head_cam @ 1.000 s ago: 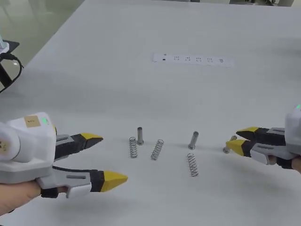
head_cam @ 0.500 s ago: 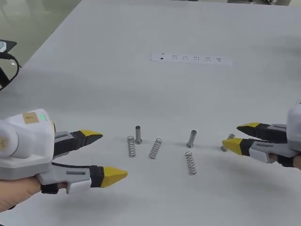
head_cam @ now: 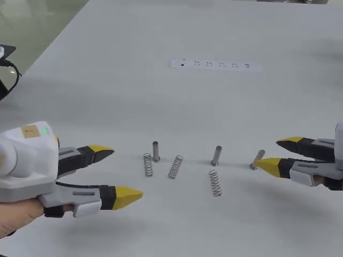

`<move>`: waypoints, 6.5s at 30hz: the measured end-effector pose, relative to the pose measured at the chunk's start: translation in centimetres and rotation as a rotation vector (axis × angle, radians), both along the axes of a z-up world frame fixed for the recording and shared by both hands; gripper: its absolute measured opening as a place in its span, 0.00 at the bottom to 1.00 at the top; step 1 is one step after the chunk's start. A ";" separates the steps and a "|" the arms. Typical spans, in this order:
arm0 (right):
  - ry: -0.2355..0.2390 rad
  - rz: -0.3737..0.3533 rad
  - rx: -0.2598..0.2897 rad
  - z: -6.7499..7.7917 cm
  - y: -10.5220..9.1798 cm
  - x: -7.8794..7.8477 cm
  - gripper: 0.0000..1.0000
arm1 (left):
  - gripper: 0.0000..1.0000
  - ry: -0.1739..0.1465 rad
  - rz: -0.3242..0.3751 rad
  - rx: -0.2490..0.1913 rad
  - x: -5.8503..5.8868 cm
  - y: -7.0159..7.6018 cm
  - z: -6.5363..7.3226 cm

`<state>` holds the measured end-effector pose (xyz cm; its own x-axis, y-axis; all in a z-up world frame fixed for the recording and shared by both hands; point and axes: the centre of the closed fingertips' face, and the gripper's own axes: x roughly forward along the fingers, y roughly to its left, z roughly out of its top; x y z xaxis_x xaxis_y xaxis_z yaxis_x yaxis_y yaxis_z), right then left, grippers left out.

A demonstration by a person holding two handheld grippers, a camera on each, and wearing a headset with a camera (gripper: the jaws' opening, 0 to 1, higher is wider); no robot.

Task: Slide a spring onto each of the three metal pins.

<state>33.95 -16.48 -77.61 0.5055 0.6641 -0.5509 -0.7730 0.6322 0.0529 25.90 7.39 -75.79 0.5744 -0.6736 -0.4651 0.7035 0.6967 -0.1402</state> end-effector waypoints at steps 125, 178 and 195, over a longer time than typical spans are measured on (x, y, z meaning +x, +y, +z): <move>0.261 0.120 -0.256 -6.7 8.9 -5.2 0.23 | 0.60 0.011 -0.016 0.008 -0.5 0.0 -0.6; 0.201 0.197 -0.287 -6.4 6.9 -4.9 0.08 | 0.57 -0.088 -0.182 -0.071 -1.0 -2.4 0.2; 0.110 0.360 -0.258 -2.9 9.3 -6.1 0.08 | 0.51 -0.092 -0.216 -0.094 -0.9 -3.7 0.6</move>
<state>27.82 -7.18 -80.46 0.1968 0.6209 -0.7588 -0.9447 0.3273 0.0227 24.95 3.66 -75.19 0.4494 -0.8230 -0.3473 0.8475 0.5158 -0.1256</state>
